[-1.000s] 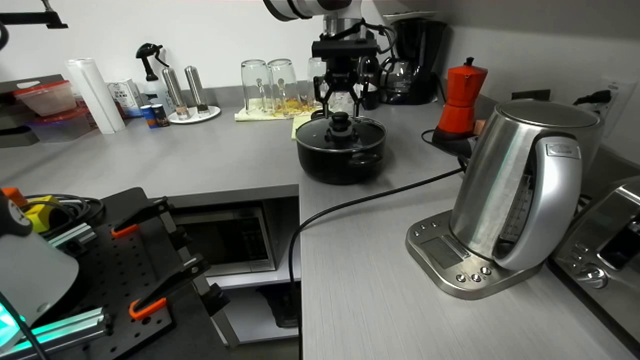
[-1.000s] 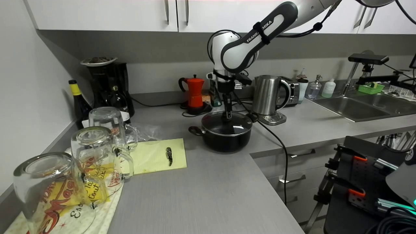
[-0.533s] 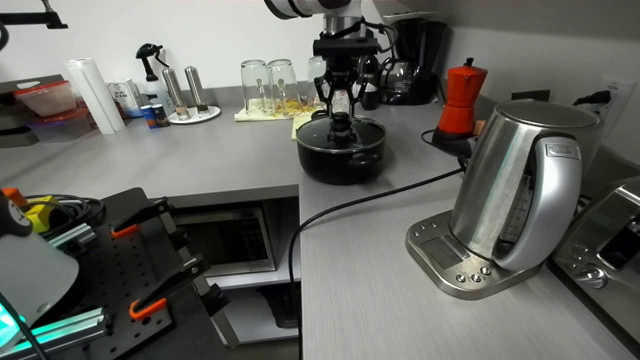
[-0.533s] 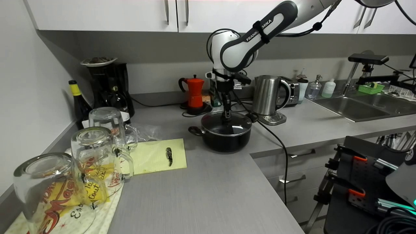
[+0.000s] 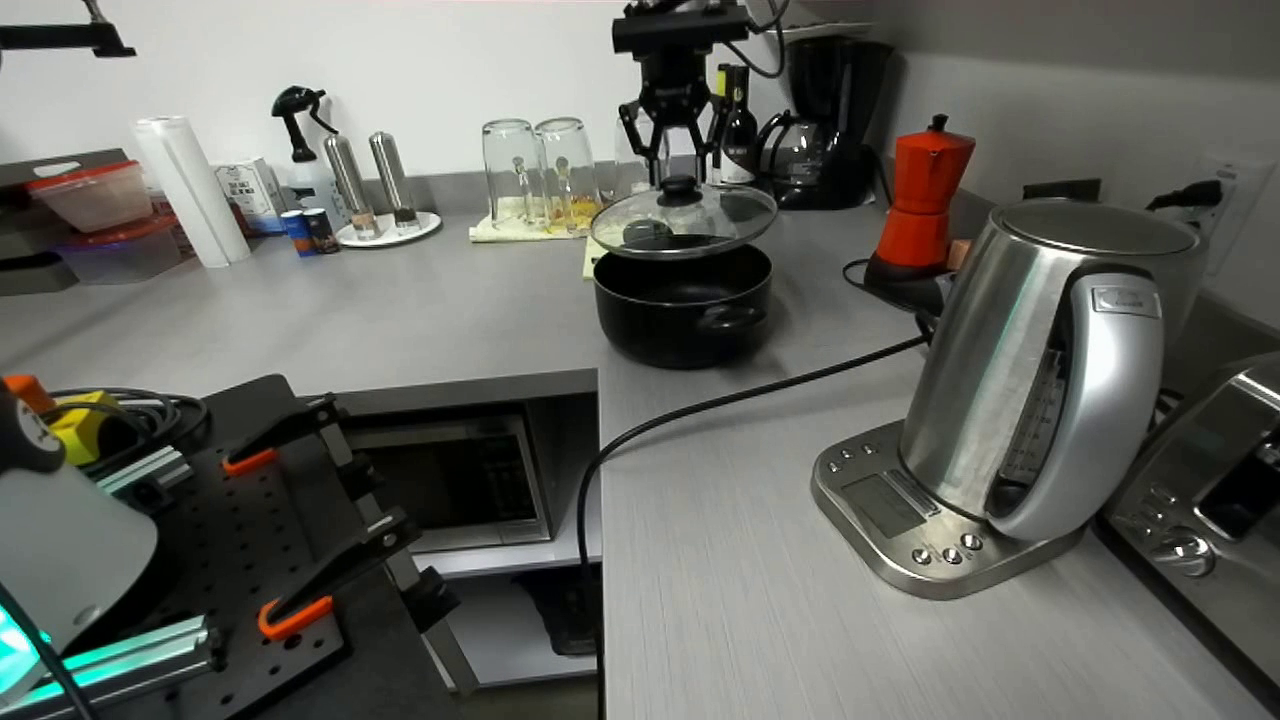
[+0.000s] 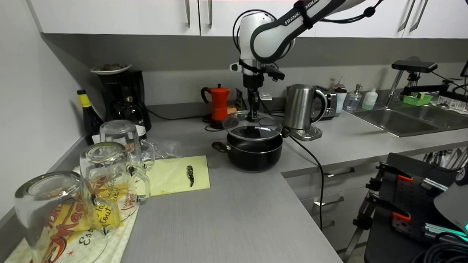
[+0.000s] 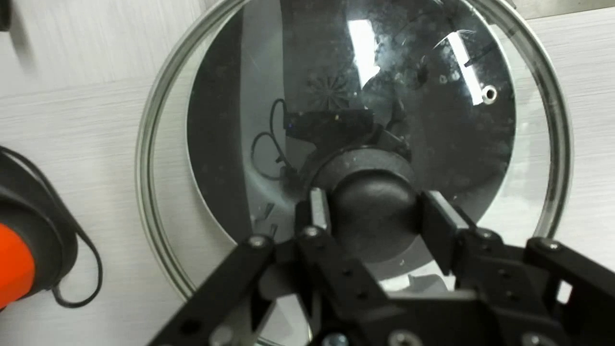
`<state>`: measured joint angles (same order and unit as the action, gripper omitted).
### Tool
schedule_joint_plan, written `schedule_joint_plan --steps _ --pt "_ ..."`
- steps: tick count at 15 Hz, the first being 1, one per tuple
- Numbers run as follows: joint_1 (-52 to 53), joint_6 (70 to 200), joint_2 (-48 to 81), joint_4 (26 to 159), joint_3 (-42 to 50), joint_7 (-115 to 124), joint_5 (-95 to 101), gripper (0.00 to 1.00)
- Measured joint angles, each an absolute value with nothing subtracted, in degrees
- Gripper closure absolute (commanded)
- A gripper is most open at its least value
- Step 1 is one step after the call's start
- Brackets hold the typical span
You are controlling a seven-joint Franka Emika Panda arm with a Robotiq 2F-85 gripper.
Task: Remove the glass lid from the black pot.
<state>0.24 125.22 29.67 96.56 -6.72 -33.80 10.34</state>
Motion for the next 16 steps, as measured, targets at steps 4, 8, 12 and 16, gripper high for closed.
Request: schedule_joint_plan --steps 4,8,12,16 --pt "1.78 125.15 22.12 101.84 -7.89 -33.84 10.63 0.75" --pt "3.91 125.29 16.34 107.46 -9.89 -34.46 10.83 0.75" --pt "6.19 125.33 12.67 112.41 -10.98 -35.97 12.67 0.75" --pt "7.51 125.95 11.68 118.72 -11.28 -39.43 16.64 0.75"
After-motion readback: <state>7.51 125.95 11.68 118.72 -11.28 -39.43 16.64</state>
